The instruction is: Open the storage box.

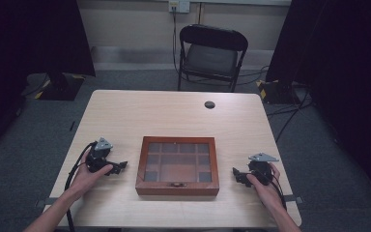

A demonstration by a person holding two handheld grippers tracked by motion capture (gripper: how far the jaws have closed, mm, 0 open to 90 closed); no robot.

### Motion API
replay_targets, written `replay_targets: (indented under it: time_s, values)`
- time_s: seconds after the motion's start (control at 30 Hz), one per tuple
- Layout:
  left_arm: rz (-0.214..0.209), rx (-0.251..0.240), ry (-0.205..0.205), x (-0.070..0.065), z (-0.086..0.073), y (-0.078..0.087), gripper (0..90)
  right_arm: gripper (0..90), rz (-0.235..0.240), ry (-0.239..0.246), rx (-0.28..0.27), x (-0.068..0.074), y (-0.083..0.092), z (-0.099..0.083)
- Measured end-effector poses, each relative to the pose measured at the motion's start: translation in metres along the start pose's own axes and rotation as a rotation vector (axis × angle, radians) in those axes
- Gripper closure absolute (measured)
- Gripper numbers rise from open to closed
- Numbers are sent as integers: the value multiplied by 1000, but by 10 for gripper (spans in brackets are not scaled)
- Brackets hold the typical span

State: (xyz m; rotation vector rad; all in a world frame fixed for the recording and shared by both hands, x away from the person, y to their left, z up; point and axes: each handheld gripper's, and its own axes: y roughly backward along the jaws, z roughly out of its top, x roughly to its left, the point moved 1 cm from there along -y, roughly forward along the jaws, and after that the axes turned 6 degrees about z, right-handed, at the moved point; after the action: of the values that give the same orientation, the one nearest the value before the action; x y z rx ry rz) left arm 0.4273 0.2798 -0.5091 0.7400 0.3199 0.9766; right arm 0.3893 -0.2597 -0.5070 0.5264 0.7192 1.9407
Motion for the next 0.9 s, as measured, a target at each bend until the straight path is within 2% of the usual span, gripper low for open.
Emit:
replay_targets:
  time_s: [0.03,0.13,0.17,0.2,0.27,0.3,0.4,0.67,0.73,0.9]
  values:
    - [1,7,-10,0,1,1,38,123,0,-1,-1,0,0,0]
    - [-2,-2,-1,0,1,3,88,123,0,-1,0,0,0,0]
    - [5,-1,-2,1,2,4,164,123,0,-1,0,0,0,0]
    - [5,4,-2,1,2,5,186,123,0,0,0,0,0,0]
    - [3,13,2,0,2,5,184,122,0,-1,0,0,0,0]
    - [3,16,-13,0,3,6,186,121,0,0,0,0,0,0]
    - [-6,12,-23,-3,5,8,203,120,1,-1,0,0,0,0]
    - [-50,-29,-21,-10,19,22,219,120,1,0,0,0,0,0]
    - [-62,-47,-2,-11,21,25,226,120,1,1,1,0,0,0]
    - [-82,-75,7,-15,27,33,239,120,1,0,0,0,0,0]
